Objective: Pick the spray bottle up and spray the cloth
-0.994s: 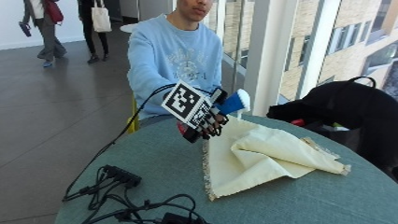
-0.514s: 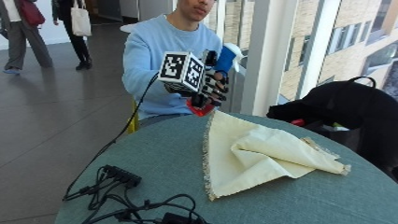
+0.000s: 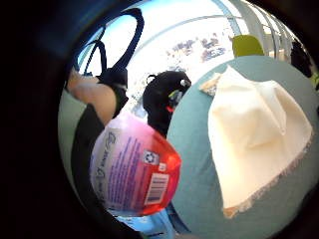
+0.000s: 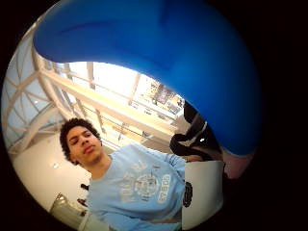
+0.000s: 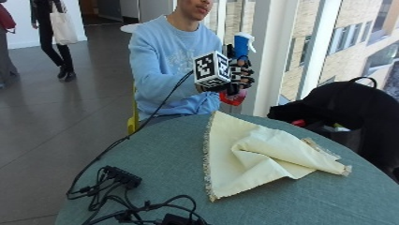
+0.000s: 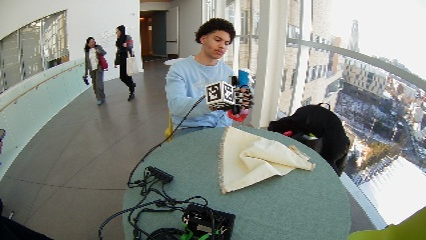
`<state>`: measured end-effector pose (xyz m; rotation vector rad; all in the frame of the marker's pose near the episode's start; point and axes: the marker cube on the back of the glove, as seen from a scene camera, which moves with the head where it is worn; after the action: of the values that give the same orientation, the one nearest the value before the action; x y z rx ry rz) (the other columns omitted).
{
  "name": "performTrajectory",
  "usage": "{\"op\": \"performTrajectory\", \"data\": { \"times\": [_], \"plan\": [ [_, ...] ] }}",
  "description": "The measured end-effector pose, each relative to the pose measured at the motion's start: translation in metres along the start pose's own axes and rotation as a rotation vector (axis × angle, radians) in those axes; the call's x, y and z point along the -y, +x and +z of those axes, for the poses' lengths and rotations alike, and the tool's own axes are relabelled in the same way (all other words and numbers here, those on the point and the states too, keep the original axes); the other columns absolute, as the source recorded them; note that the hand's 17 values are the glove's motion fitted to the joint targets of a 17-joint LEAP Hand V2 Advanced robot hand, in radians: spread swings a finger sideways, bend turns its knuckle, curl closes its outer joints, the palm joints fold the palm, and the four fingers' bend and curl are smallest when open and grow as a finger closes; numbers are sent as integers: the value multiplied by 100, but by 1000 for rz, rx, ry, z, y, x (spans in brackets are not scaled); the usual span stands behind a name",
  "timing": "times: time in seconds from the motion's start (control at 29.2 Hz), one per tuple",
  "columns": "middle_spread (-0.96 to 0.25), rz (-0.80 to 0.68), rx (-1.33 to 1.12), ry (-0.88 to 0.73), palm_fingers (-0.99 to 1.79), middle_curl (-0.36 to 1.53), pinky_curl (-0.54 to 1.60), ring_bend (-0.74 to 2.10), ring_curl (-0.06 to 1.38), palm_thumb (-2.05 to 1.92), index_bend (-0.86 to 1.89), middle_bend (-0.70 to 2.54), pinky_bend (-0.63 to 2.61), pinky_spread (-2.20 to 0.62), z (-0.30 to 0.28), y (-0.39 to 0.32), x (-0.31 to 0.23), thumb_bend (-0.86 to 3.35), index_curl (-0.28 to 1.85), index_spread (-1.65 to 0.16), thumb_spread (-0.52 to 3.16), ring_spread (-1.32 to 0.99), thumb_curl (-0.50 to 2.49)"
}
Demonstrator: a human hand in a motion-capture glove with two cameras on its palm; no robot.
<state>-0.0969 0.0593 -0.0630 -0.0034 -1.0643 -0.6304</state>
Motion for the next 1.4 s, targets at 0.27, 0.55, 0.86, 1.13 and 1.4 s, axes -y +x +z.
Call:
{"op": "performTrajectory", "data": {
  "times": [0.27, 0.55, 0.86, 1.13, 1.4],
  "plan": [
    [-10, -30, 64, -12, 98, 49, 37, 52, 38, 95, 9, 29, 22, 15, 70, 22, 33, -2, 18, -25, 67, -3, 75],
    [-11, 10, 65, 43, 97, 49, 37, 50, 37, 95, 9, 30, 22, 13, 109, 60, 56, -3, 19, -25, 70, -3, 74],
    [-11, 31, 17, 83, 97, 49, 37, 46, 36, 92, 11, 31, 21, 11, 122, 86, 68, -3, 20, -26, 78, -3, 71],
    [-11, 44, 35, 129, 97, 48, 37, 41, 35, 90, 11, 32, 19, 10, 125, 95, 72, -3, 22, -26, 86, -4, 68],
    [-10, 50, 39, 152, 98, 48, 35, 41, 36, 88, 10, 34, 18, 9, 123, 93, 67, -3, 23, -27, 94, -7, 63]
  ]
}}
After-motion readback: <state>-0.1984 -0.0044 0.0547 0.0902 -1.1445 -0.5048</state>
